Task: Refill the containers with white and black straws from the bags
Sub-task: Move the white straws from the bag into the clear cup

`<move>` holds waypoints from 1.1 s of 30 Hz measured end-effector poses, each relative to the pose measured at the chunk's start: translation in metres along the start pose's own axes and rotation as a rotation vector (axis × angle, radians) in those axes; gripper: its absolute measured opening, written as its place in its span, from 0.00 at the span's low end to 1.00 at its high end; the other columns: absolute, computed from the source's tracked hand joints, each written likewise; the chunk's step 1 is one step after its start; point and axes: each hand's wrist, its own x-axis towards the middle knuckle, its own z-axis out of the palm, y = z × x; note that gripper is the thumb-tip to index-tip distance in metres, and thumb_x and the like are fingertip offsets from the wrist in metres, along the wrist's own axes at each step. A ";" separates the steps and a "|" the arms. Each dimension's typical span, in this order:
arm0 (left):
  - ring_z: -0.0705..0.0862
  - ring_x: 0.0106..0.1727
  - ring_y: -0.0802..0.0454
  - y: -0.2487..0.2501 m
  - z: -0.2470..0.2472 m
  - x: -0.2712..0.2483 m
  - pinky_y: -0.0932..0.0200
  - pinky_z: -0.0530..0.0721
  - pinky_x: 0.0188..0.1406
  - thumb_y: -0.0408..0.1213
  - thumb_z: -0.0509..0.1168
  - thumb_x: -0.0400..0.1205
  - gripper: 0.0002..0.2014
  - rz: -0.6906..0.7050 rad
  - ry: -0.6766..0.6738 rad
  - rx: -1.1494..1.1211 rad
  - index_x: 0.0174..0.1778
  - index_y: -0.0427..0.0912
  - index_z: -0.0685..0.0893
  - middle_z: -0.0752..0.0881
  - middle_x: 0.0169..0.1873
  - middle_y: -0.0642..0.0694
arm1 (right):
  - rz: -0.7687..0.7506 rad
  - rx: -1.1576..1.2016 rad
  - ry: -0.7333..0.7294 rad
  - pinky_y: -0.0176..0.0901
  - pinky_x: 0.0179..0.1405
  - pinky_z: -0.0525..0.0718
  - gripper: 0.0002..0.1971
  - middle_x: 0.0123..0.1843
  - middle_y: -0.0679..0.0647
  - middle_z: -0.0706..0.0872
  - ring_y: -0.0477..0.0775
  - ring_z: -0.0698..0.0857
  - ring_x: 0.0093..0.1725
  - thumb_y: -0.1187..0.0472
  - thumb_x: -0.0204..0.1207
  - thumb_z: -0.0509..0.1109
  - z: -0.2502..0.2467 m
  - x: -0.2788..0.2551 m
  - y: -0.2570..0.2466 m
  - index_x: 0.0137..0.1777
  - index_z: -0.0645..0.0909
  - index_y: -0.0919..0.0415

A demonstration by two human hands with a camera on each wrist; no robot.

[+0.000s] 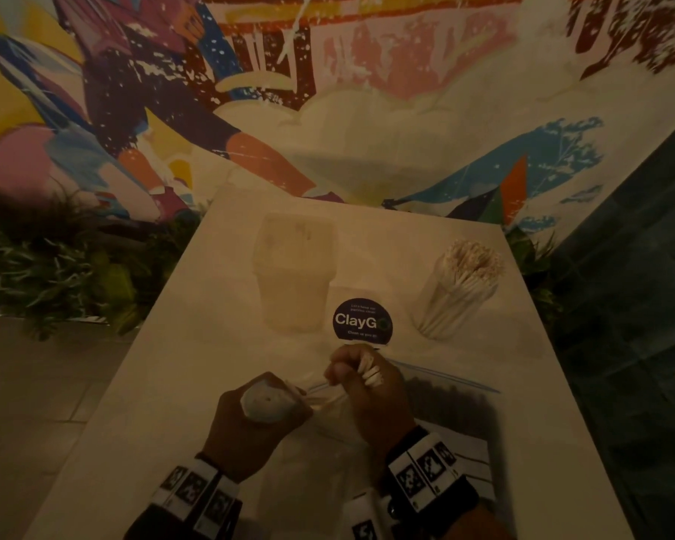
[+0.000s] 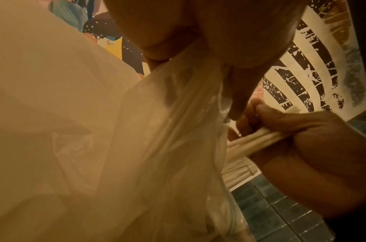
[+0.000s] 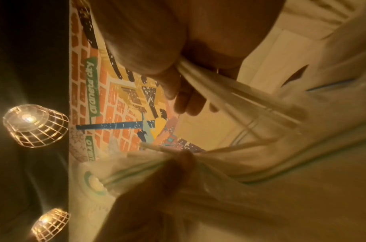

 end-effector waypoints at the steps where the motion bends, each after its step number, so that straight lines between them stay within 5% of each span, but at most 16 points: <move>1: 0.90 0.45 0.47 0.001 0.000 0.000 0.45 0.89 0.46 0.46 0.80 0.60 0.13 -0.004 0.002 -0.005 0.35 0.44 0.90 0.91 0.40 0.41 | -0.016 0.041 0.013 0.29 0.40 0.80 0.06 0.33 0.45 0.85 0.41 0.83 0.36 0.64 0.76 0.64 -0.001 0.001 -0.004 0.43 0.80 0.52; 6: 0.90 0.45 0.44 0.002 0.001 -0.002 0.41 0.88 0.47 0.45 0.80 0.61 0.12 0.012 -0.009 -0.020 0.34 0.43 0.90 0.91 0.39 0.41 | -0.011 0.042 -0.061 0.34 0.42 0.83 0.06 0.37 0.44 0.86 0.42 0.84 0.38 0.58 0.75 0.64 0.001 0.000 -0.008 0.47 0.80 0.47; 11: 0.89 0.37 0.47 -0.001 -0.002 -0.001 0.44 0.87 0.37 0.49 0.77 0.61 0.11 0.038 0.011 0.037 0.35 0.50 0.87 0.90 0.34 0.48 | 0.013 -0.197 -0.314 0.28 0.56 0.79 0.12 0.56 0.32 0.81 0.34 0.80 0.57 0.43 0.74 0.68 0.016 -0.010 0.002 0.56 0.76 0.29; 17: 0.87 0.33 0.51 0.000 -0.003 -0.001 0.49 0.86 0.32 0.52 0.76 0.60 0.14 0.048 0.019 0.084 0.35 0.49 0.86 0.89 0.31 0.50 | -0.150 -0.176 -0.243 0.41 0.55 0.80 0.11 0.49 0.42 0.83 0.45 0.82 0.52 0.46 0.74 0.63 0.023 -0.011 0.001 0.48 0.82 0.49; 20: 0.89 0.36 0.55 0.005 0.000 -0.001 0.56 0.87 0.37 0.54 0.77 0.59 0.15 0.056 -0.002 0.067 0.36 0.51 0.90 0.90 0.34 0.53 | -0.097 -0.142 -0.132 0.37 0.47 0.82 0.13 0.44 0.35 0.84 0.40 0.83 0.46 0.41 0.76 0.57 0.022 -0.011 0.006 0.46 0.79 0.46; 23: 0.90 0.42 0.51 0.003 -0.001 -0.002 0.47 0.89 0.44 0.58 0.80 0.57 0.18 -0.007 -0.012 0.051 0.36 0.53 0.91 0.92 0.38 0.50 | -0.111 0.002 0.062 0.31 0.43 0.79 0.14 0.36 0.47 0.83 0.42 0.82 0.37 0.50 0.77 0.58 0.010 -0.003 0.007 0.39 0.76 0.59; 25: 0.91 0.43 0.49 0.000 -0.002 -0.003 0.42 0.89 0.46 0.54 0.80 0.58 0.16 -0.032 -0.001 0.057 0.37 0.53 0.91 0.92 0.39 0.48 | -0.105 0.064 0.148 0.29 0.40 0.78 0.08 0.32 0.50 0.81 0.43 0.80 0.34 0.58 0.75 0.61 0.001 0.000 0.004 0.37 0.74 0.59; 30: 0.90 0.42 0.50 0.001 -0.002 -0.001 0.42 0.89 0.44 0.58 0.80 0.57 0.17 -0.057 -0.001 0.054 0.36 0.54 0.90 0.92 0.39 0.49 | -0.041 0.075 0.075 0.42 0.40 0.82 0.08 0.33 0.50 0.83 0.52 0.82 0.35 0.68 0.73 0.62 0.002 -0.010 0.018 0.36 0.73 0.55; 33: 0.91 0.43 0.48 0.001 -0.002 -0.001 0.41 0.89 0.44 0.53 0.80 0.58 0.15 -0.055 0.007 0.035 0.37 0.52 0.91 0.92 0.39 0.47 | -0.053 0.072 0.102 0.39 0.38 0.81 0.09 0.33 0.50 0.84 0.51 0.83 0.35 0.71 0.71 0.63 -0.003 -0.010 0.020 0.34 0.72 0.59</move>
